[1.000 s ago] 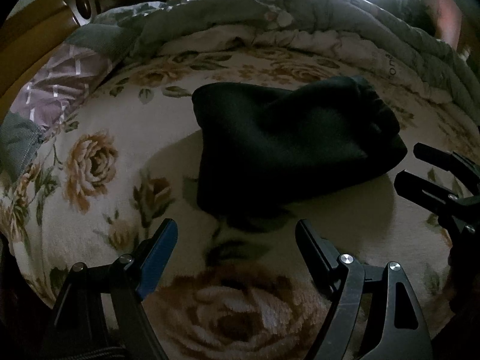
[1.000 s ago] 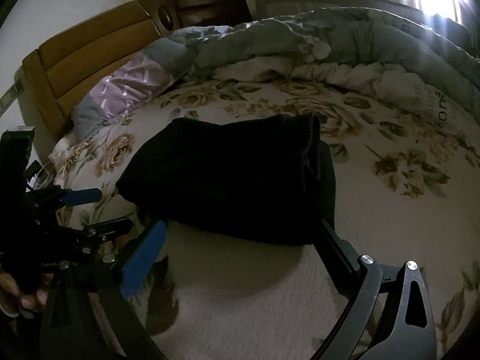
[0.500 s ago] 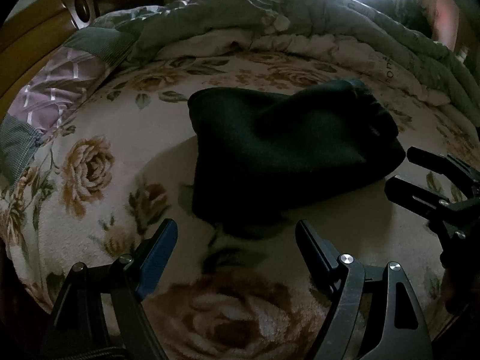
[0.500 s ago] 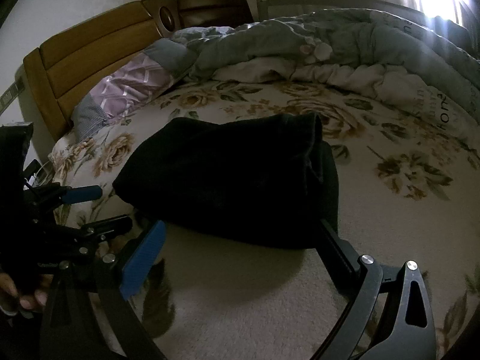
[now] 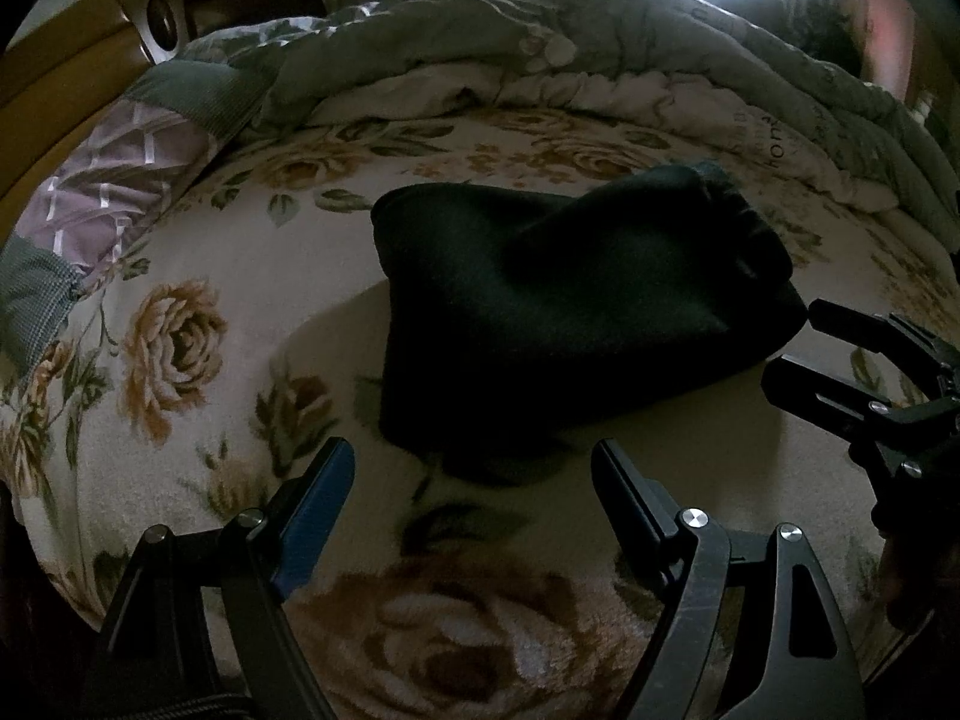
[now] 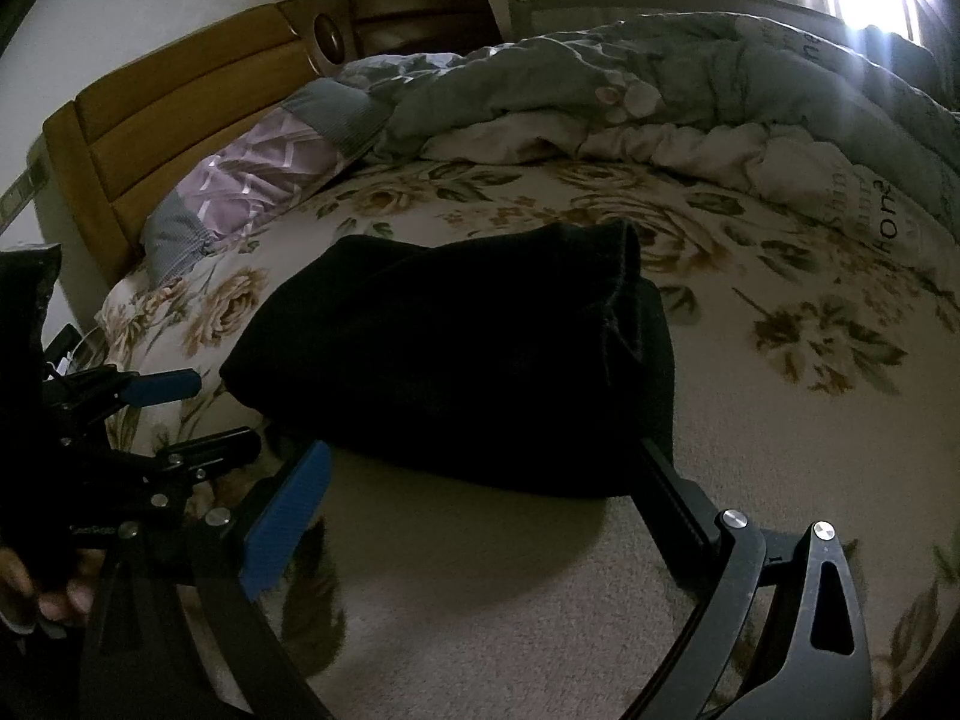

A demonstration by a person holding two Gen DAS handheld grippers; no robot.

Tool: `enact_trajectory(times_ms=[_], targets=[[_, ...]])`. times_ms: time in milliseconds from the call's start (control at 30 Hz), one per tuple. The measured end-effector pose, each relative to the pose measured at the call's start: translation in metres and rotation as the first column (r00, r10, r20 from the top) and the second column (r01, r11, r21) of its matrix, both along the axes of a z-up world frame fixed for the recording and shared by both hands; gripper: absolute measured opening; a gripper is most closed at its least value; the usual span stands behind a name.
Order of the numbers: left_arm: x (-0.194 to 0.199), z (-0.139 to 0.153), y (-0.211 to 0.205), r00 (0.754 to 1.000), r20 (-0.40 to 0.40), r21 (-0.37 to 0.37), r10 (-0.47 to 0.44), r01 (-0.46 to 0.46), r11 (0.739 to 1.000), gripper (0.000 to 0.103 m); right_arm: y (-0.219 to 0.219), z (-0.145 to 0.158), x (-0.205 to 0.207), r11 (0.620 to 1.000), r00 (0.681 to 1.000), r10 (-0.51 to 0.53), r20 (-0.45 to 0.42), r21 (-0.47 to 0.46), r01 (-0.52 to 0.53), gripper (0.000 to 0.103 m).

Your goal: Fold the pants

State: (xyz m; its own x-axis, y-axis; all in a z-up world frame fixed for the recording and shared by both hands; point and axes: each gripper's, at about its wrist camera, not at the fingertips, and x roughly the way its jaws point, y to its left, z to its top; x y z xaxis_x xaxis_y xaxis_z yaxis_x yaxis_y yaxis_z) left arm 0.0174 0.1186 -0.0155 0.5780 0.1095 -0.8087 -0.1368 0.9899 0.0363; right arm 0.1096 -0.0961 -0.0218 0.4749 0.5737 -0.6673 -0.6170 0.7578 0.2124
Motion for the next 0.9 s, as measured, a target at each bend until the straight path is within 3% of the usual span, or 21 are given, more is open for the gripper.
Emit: enact_trajectory(times_ms=[900], targets=[[0.003,0.015,0.0,0.999,0.047,-0.018,-0.001,0.002,1.0,0.082,-0.006,0.005,0.0,1.0,1.0,-0.02,0.017,0.015,0.02,0.098]])
